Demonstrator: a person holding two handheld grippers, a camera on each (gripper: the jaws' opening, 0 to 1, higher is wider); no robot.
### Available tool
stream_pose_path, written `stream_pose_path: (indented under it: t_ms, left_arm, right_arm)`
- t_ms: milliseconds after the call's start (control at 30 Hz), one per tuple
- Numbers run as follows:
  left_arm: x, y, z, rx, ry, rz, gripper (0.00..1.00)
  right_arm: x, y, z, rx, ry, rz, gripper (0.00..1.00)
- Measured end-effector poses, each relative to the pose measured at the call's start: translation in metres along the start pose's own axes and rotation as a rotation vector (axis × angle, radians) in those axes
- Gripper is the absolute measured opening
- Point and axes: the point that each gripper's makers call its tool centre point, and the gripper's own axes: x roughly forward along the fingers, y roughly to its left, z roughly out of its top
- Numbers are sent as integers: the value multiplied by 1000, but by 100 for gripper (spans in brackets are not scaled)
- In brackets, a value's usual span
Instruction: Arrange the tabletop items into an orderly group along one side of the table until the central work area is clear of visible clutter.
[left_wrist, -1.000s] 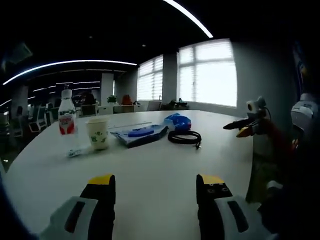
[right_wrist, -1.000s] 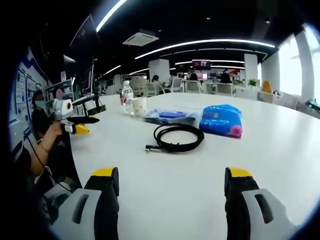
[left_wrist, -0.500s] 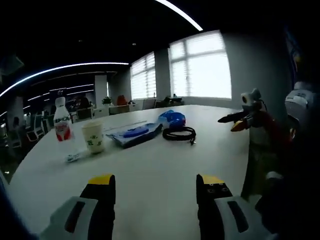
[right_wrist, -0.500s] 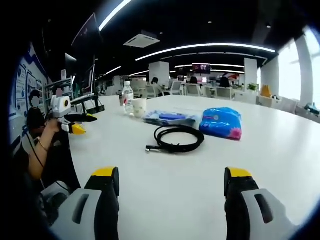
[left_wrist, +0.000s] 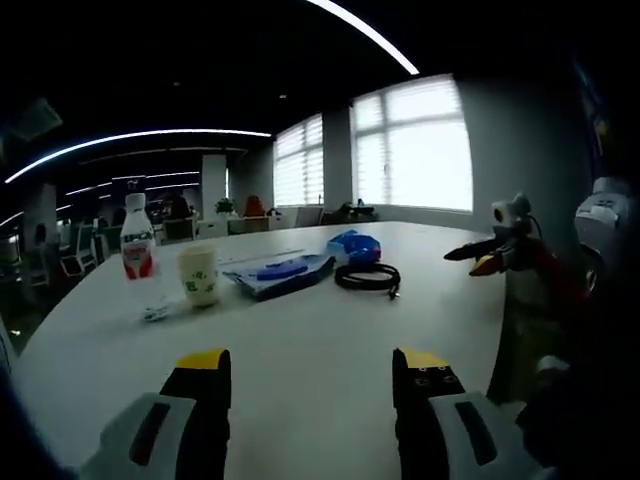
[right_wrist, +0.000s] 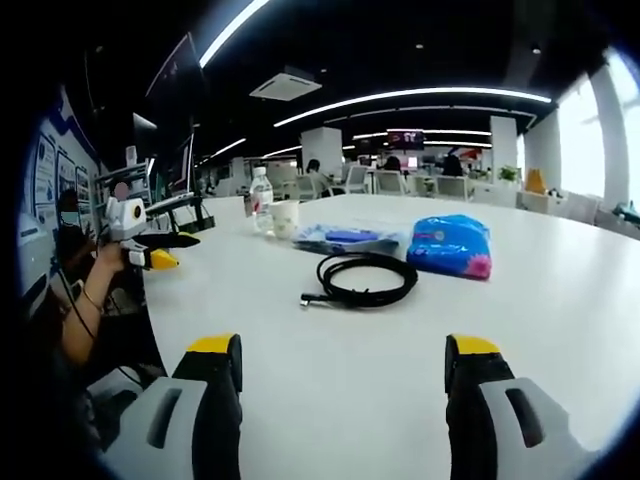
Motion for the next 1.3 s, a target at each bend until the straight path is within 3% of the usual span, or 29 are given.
stream_pose_path:
  t_ms: [233,367,600,833,967,1100,1200,1300]
  left_arm:
    - [5,-6,8,-33,-45,-22,65]
    - [6,-2,4,-20,-15,11,65]
    - [8,-4,1,-39,-12,9,66]
    - [6,-4,3,-38,-6,28,73]
    - [5,-4,5,-38,-12,30,73]
    - [5,-3,5,-39,-11,35,75]
    - [4,0,4,-45,-9,52,75]
    - [1,2,4,-59,-14,54,78]
  right_arm:
    - [-1,-7,-3,25,12,-28,82]
    - [-6,-10,-1,33,-6,-38,83]
    - [-9,-17,-2,30,3,-68,87]
    - [-10,-17,0,30,-6,-69,94]
    - [-11,-17,6,25,-40,-72,94]
    - [-9,-15,5,23,-24,-68,94]
    - [-8,-14,6,15,-24,-63,88]
    - [-6,-10,5,28,-15,-51,93]
